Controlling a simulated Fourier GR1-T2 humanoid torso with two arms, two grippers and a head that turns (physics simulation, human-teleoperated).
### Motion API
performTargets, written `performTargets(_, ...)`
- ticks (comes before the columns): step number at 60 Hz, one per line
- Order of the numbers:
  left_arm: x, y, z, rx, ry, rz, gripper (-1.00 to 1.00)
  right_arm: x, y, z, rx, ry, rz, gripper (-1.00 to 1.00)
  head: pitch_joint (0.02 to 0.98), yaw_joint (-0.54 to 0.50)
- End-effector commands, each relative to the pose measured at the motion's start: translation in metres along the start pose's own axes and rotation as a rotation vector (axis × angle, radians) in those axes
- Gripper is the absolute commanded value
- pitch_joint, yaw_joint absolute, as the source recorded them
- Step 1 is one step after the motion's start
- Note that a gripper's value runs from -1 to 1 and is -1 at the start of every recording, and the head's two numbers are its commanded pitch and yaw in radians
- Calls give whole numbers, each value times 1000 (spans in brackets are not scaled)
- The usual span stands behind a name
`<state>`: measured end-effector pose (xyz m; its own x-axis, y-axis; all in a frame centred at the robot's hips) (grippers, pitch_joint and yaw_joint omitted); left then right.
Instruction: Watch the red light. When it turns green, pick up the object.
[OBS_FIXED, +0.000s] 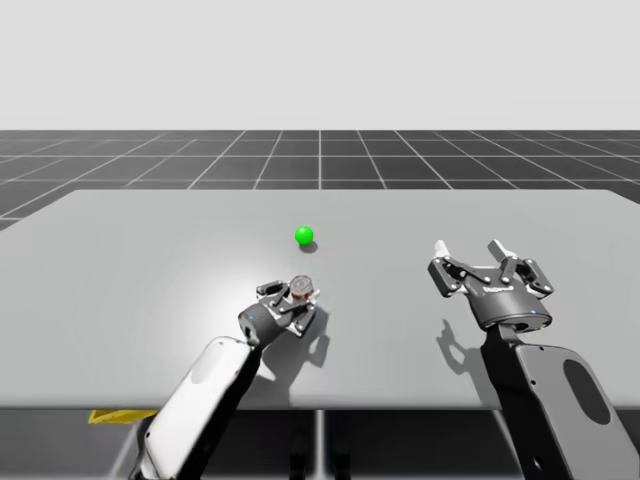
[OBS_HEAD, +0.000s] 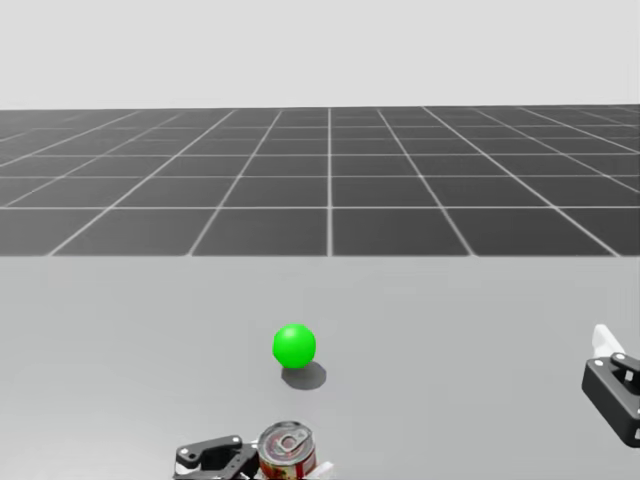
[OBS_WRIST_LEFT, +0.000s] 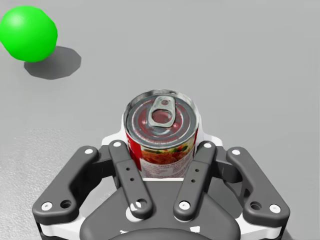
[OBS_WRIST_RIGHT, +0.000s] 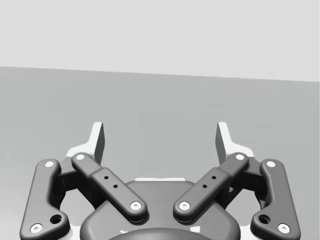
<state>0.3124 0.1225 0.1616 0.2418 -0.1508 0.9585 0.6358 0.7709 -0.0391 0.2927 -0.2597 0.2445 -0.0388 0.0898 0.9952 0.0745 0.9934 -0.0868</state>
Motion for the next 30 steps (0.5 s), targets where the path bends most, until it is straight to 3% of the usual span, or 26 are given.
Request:
performTargets(1, 53, 0, 4, -98, -90, -44, 991, -1, 2, 0, 5, 2, 2, -1000, 416, 24)
performTargets(17, 106, 11, 17, -59, -165, -104, 1000, -1, 5, 0, 9, 4, 3, -1000, 414, 26)
performTargets(30, 146, 9, 27, -48, -231, -135, 1000, -1, 5, 0, 10, 5, 6, -1000, 414, 26)
